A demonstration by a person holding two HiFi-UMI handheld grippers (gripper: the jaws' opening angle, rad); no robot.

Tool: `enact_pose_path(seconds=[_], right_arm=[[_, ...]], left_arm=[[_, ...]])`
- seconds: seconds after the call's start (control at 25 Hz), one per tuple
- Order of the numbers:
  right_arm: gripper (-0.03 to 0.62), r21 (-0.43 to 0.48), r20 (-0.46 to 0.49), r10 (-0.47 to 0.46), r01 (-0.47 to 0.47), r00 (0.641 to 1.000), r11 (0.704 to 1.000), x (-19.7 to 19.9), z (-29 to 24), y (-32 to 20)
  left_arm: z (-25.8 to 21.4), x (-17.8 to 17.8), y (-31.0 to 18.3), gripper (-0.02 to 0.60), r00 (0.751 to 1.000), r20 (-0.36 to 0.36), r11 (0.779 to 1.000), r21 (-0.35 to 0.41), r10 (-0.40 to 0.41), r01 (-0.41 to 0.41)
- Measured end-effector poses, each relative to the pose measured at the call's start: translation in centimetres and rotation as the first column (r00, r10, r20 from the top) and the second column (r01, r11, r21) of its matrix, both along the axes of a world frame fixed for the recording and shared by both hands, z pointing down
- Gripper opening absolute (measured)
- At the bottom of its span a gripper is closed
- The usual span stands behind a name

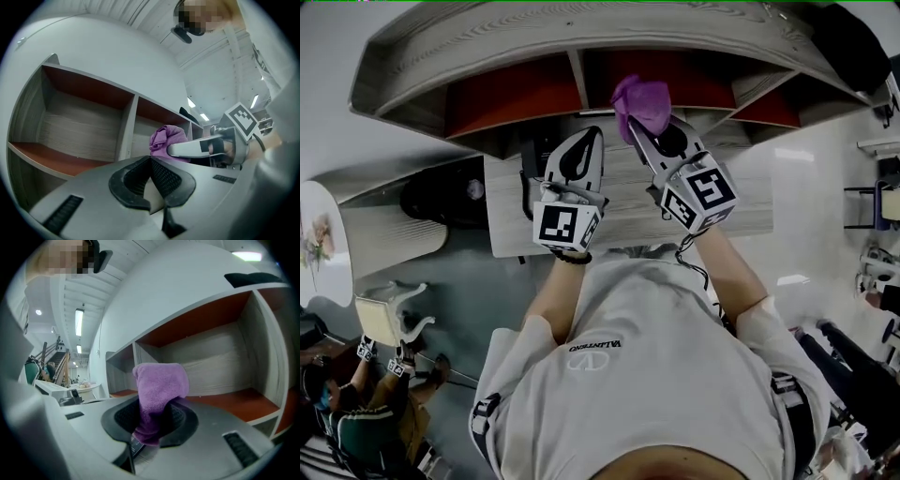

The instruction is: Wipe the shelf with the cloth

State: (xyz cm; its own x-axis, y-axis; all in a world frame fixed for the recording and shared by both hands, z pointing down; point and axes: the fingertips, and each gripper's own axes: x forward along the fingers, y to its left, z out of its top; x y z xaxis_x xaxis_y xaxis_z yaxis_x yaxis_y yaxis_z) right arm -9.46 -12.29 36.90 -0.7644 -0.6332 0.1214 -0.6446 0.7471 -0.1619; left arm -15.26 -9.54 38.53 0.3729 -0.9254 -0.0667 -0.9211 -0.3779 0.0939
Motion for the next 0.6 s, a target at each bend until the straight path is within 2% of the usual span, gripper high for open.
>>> enact_pose_path(seconds=[0.24, 0.6], right_arm=[[0.081, 0.006, -0.019, -0.069, 0.069, 0.997, 0.998, -2.4, 0.1, -1.5], [0.081, -0.061, -0.021, -0.136, 0.135, 0.990, 0.989, -3.7, 2.0, -3.2]], left_arm=[[0.8, 0.2, -1.6, -0.002, 1.000, -0.004, 1.000, -0.020, -0.004, 0.004], [1.4, 0.4, -3.8, -0.002, 0.999, -0.007, 0.998, -0.045, -0.049, 0.048]])
